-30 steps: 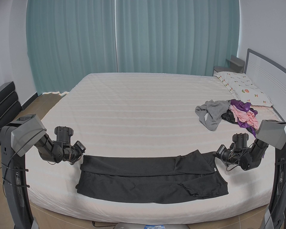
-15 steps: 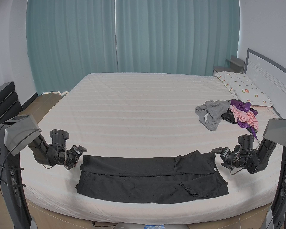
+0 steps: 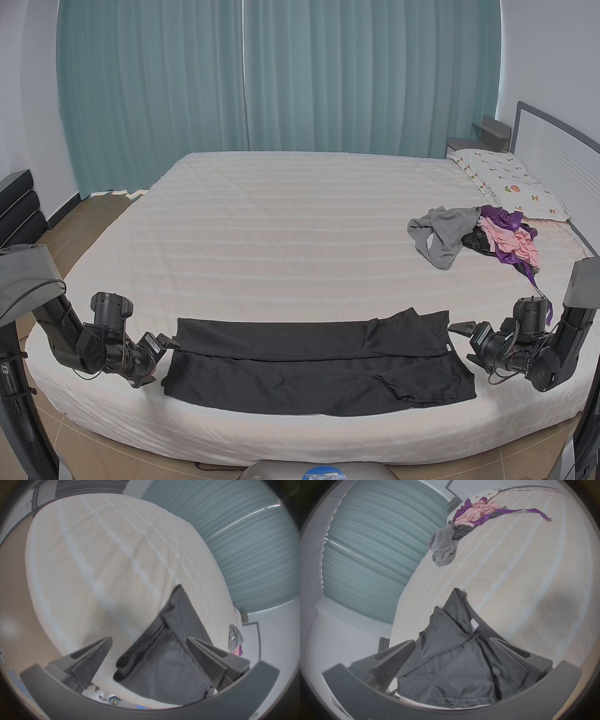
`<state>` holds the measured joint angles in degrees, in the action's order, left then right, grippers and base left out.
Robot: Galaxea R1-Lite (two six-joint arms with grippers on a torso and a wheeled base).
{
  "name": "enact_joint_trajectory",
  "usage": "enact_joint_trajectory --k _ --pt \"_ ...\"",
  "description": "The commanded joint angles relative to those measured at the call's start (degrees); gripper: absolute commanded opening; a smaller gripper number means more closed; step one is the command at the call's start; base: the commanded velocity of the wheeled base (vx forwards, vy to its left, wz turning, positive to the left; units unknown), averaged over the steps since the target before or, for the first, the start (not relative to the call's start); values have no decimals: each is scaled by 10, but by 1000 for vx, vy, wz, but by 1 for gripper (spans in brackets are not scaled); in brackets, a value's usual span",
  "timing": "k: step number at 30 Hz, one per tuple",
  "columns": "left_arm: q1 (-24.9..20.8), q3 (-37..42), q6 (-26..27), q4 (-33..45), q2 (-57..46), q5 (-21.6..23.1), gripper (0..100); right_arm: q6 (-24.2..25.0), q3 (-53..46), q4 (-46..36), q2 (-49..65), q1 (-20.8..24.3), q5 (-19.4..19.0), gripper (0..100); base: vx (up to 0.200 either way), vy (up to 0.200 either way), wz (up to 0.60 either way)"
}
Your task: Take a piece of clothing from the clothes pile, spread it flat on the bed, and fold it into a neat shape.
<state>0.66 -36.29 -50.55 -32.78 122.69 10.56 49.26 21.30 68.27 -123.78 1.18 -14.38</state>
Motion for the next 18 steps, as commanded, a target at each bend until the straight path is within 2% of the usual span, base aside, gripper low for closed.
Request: enact_joint_trajectory --k 1,8,12,18 --pt "-28 39 3 -26 -7 -20 100 3 -11 6 3 4 -6 100 0 0 0" --pt "-64 77 7 -112 14 -43 100 3 -11 6 3 3 -13 100 0 0 0" --pt "-72 78 16 -123 33 -83 100 3 -13 6 4 4 -13 100 0 0 0" --pt "-73 79 27 -124 34 -86 100 3 -11 6 3 3 -13 100 0 0 0"
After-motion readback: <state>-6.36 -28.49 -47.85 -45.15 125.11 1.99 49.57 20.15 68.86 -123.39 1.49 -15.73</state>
